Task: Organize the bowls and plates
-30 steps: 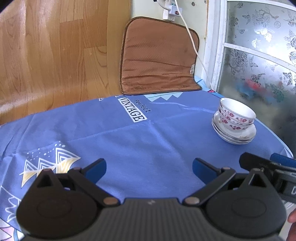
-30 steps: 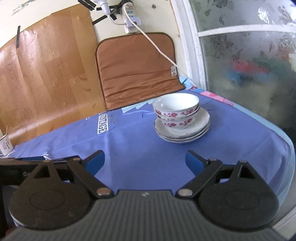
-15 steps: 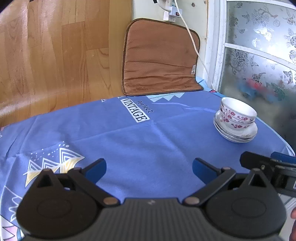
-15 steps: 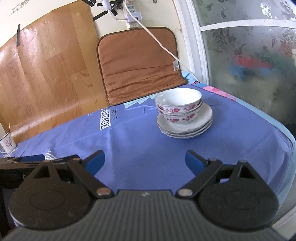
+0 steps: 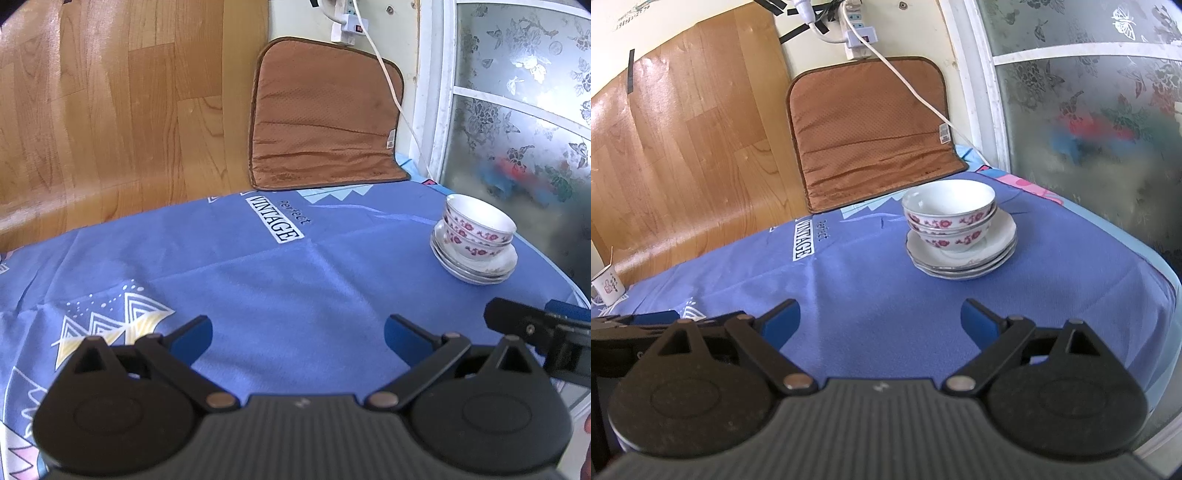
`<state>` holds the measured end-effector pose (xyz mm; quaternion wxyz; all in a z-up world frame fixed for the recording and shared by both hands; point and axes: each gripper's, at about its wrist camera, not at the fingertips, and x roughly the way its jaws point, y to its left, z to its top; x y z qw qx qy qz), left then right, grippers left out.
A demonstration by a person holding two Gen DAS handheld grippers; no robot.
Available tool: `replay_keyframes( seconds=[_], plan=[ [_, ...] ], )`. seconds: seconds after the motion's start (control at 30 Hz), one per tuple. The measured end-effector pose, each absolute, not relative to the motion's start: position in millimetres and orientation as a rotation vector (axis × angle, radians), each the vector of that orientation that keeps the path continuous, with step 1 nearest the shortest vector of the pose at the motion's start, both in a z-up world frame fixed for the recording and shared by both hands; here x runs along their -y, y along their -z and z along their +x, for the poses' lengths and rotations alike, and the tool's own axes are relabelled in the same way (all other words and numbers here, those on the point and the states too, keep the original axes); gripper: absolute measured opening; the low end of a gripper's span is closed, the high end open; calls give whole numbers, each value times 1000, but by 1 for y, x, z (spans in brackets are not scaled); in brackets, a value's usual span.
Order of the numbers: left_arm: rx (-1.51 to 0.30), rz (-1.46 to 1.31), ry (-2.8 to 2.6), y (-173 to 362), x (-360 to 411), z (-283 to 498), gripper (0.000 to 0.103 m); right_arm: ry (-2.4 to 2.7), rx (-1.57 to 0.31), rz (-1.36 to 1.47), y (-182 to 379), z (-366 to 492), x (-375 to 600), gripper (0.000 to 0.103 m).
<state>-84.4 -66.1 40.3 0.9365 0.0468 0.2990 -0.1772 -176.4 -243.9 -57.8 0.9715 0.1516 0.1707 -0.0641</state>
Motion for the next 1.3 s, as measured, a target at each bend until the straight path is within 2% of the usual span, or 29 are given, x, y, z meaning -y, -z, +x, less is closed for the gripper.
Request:
replay_keyframes(
  seconds=[1.3],
  plan=[
    [-671,139,364,-31,76,-81,103,138,-353,347,61,-175,252,96]
  ],
)
